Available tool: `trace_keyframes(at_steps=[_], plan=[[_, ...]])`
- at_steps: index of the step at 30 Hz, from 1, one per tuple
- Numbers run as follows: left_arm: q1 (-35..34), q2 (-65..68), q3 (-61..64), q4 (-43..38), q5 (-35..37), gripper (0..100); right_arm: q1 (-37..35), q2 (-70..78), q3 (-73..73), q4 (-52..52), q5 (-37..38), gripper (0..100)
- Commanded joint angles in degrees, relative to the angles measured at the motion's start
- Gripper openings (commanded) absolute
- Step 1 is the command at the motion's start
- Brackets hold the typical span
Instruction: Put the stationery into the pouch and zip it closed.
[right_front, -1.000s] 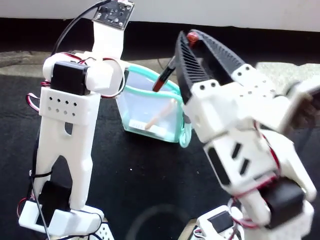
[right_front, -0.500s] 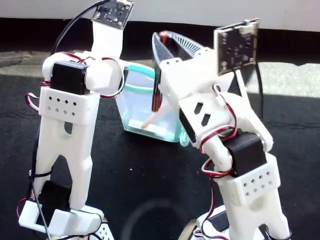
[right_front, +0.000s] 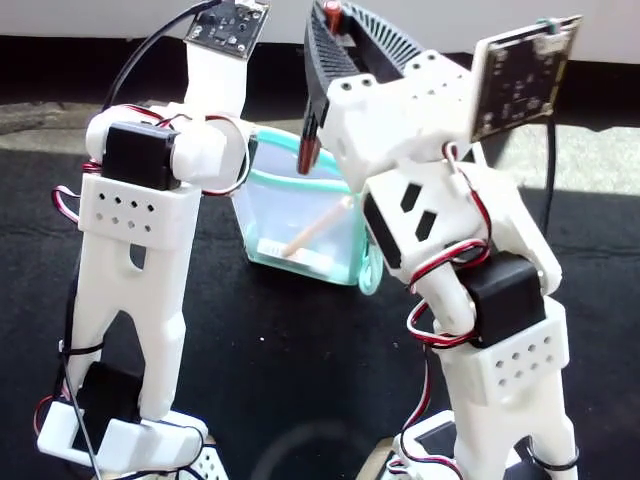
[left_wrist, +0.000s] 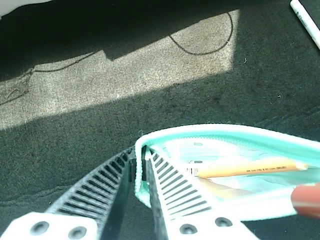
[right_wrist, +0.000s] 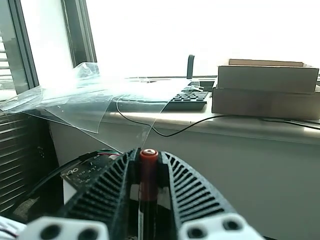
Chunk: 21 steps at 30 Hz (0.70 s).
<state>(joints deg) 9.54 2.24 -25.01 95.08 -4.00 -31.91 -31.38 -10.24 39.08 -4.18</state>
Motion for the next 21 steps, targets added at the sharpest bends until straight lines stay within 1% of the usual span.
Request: trace_keyframes(at_steps=[1,6,9,17,21], plan=[[-0.4,2.4,0.7,1.4,0.4,1,0.0,1.5,-3.0,-0.9,0.6,0.6],[-0.7,2.4,0.4,1.8,0.4,1,1.4,4.3,-2.9,-0.8,0.6,0.6],[-0.7,2.3,0.2,1.8,0.4,1,1.6,6.6,-1.6,1.3,0.6,0.6],[-0.8,2.2,0.2,2.1,0.4,1,1.3,7.6,11.4,2.2,0.4,0.6],[-0.8,2.2,0.2,2.1,0.4,1,1.3,7.6,14.0,2.3,0.3,0.6]])
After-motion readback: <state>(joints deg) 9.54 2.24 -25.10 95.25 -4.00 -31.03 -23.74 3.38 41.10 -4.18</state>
